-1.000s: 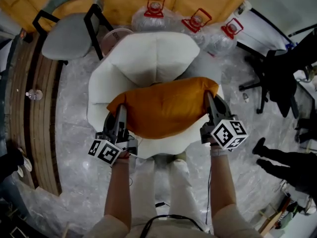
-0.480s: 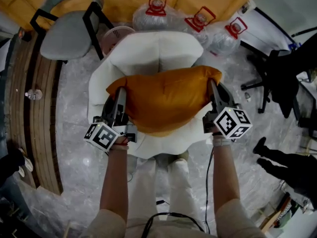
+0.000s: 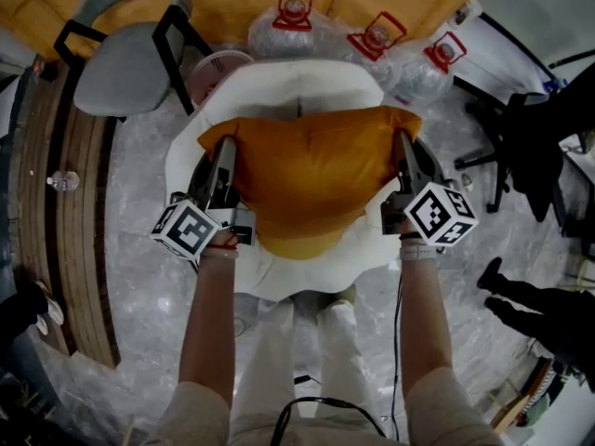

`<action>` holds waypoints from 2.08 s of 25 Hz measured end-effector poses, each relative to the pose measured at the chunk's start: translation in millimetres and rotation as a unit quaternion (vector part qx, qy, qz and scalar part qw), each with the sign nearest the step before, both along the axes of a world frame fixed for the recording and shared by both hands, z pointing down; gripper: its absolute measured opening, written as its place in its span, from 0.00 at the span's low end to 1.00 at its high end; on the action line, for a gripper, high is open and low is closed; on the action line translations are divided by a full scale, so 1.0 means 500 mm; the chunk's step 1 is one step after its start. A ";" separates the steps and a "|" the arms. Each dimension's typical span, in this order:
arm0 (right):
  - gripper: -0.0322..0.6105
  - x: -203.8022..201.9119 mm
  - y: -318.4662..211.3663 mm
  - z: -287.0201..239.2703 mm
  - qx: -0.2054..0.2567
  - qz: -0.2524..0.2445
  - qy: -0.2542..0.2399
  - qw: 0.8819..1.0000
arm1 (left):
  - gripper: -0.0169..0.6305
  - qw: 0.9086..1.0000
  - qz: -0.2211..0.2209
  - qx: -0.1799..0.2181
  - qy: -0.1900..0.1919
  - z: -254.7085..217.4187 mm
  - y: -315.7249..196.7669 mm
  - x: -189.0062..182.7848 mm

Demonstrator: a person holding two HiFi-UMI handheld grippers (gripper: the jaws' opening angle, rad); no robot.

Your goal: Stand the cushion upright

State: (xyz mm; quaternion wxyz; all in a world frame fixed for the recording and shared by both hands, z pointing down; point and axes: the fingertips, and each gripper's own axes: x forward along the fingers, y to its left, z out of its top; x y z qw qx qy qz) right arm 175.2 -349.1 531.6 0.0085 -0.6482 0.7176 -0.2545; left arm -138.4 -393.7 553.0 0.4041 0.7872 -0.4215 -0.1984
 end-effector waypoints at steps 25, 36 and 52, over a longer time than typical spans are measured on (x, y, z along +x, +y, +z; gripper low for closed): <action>0.10 0.032 -0.128 0.040 -0.008 0.007 0.059 0.998 | 0.35 0.996 -0.012 0.046 -0.073 0.013 -0.116 0.004; 0.10 0.037 -0.136 0.047 -0.020 0.005 0.067 0.998 | 0.46 0.961 -0.036 0.140 -0.235 -0.022 -0.019 -0.041; 0.28 0.032 -0.096 0.029 -0.005 -0.014 0.054 0.998 | 0.46 0.960 0.031 0.110 -0.256 0.014 0.177 -0.054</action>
